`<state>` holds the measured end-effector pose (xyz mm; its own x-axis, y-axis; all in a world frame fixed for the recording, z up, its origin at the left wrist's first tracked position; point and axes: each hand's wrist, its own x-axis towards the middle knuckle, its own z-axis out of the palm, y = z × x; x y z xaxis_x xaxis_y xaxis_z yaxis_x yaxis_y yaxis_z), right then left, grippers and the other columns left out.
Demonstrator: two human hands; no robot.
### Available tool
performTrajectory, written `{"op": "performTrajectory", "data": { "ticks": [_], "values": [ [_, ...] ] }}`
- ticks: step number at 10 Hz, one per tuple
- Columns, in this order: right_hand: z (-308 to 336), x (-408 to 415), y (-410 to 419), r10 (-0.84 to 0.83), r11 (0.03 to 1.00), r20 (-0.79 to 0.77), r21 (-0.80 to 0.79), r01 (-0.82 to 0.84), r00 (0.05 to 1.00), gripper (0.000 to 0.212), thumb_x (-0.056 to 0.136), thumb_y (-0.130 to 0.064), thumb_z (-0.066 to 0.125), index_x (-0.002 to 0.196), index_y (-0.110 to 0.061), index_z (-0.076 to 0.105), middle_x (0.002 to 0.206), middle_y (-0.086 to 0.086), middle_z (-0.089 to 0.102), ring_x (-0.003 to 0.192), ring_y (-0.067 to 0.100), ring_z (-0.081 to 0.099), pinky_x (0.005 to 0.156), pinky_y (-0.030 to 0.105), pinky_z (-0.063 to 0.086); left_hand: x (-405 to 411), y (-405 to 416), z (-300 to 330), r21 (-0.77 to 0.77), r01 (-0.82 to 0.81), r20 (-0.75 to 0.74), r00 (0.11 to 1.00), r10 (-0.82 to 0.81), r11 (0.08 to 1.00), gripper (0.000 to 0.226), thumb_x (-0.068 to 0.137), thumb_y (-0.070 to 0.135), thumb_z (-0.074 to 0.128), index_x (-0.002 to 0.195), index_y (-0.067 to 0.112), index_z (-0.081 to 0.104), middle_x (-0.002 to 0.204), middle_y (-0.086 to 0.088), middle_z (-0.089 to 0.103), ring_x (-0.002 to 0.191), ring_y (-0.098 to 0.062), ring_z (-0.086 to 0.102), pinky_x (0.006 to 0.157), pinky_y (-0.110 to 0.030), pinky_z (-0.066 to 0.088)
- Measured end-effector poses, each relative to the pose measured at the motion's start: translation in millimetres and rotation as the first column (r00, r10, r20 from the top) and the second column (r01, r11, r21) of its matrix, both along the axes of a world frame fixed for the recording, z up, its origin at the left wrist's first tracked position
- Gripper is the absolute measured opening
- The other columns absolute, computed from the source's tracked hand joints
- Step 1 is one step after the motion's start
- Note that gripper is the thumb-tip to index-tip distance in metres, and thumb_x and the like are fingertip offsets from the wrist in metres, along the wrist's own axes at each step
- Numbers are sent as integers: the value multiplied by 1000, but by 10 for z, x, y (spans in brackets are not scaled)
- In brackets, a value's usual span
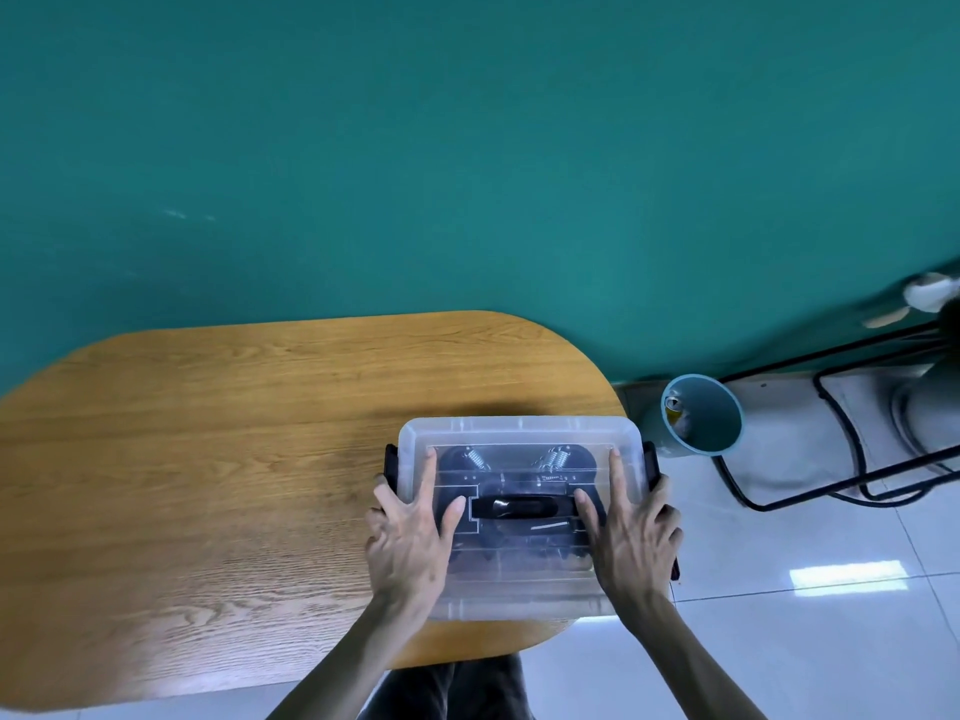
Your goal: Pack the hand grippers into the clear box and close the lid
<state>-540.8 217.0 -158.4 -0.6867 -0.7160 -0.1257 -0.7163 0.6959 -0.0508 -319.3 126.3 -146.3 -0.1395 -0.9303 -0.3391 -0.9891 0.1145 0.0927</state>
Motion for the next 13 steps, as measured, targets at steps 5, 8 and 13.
{"op": "performTrajectory", "data": {
  "ticks": [5, 8, 13],
  "values": [
    [47, 87, -60, 20, 1000, 2, 14, -20, 1000, 68, 97, -60, 24, 156, -28, 35, 134, 39, 41, 72, 35, 47, 61, 43, 41, -71, -2, -56, 41, 8, 58, 998, -10, 999, 69, 97, 69, 6, 151, 44, -29, 138, -19, 30, 87, -20, 45, 48, -20, 38],
    [63, 66, -50, 40, 999, -17, 17, -40, 999, 67, 97, -61, 25, 153, -28, 40, 132, 40, 43, 72, 36, 50, 61, 42, 43, -40, -13, -63, 53, 8, 19, 1000, -9, 999, 72, 88, 72, -6, 152, 45, -26, 141, -22, 30, 100, -27, 47, 60, -25, 48],
    [734, 319, -392, 431, 894, 68, 107, -436, 900, 53, 97, -51, 28, 104, -20, 71, 100, 7, 67, 88, 29, 65, 71, 42, 55, 106, -362, 732, -41, 429, 29, 903, -428, 902, 95, 84, 54, -17, 153, 16, 36, 141, -7, 56, 122, -23, 55, 98, -36, 47]
  ]
}}
